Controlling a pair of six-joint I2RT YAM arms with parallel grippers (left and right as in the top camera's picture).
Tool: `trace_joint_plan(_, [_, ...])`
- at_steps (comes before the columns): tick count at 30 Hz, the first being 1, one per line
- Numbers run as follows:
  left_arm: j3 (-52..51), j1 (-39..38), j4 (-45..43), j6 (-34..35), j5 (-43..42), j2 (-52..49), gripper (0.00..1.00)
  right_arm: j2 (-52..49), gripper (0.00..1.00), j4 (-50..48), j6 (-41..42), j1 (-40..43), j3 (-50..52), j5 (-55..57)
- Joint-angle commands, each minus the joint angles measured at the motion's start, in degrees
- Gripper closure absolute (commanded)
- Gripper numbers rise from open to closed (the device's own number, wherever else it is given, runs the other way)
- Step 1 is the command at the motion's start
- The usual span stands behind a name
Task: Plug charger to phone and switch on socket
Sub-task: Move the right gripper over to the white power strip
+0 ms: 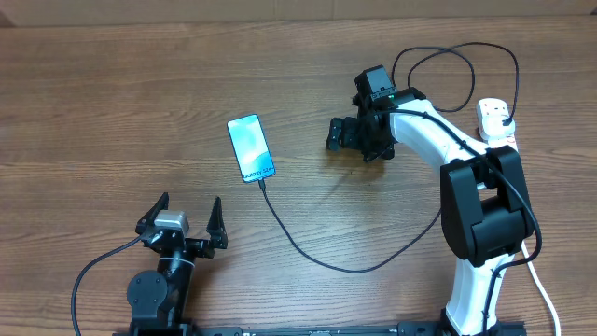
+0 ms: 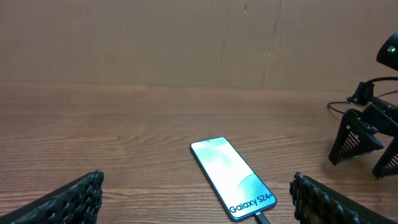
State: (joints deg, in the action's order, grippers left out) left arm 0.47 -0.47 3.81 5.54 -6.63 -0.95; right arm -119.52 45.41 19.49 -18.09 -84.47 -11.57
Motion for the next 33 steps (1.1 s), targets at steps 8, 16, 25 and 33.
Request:
trace_joint_plan(8, [-0.2,-0.3,0.1,-1.3,-0.2,0.7,0.01,1.2,0.00,-0.3,-0.1,0.2,-1.1,0.4])
trace_joint_plan(16, [-0.2,-0.3,0.1,-1.3,-0.2,0.7,0.00,1.7,0.19,1.1,-3.0,2.4,-2.3,2.7])
trace_joint_plan(25, [-0.2,-0.3,0.2,-1.3,-0.2,0.7,0.00,13.3,0.96,13.2,-3.5,17.4,-6.1,2.6])
trace_joint_plan(33, [-0.2,-0.3,0.1,-1.3,-0.2,0.7,0.00,22.1,0.56,18.8,-3.4,33.3,-6.0,8.2])
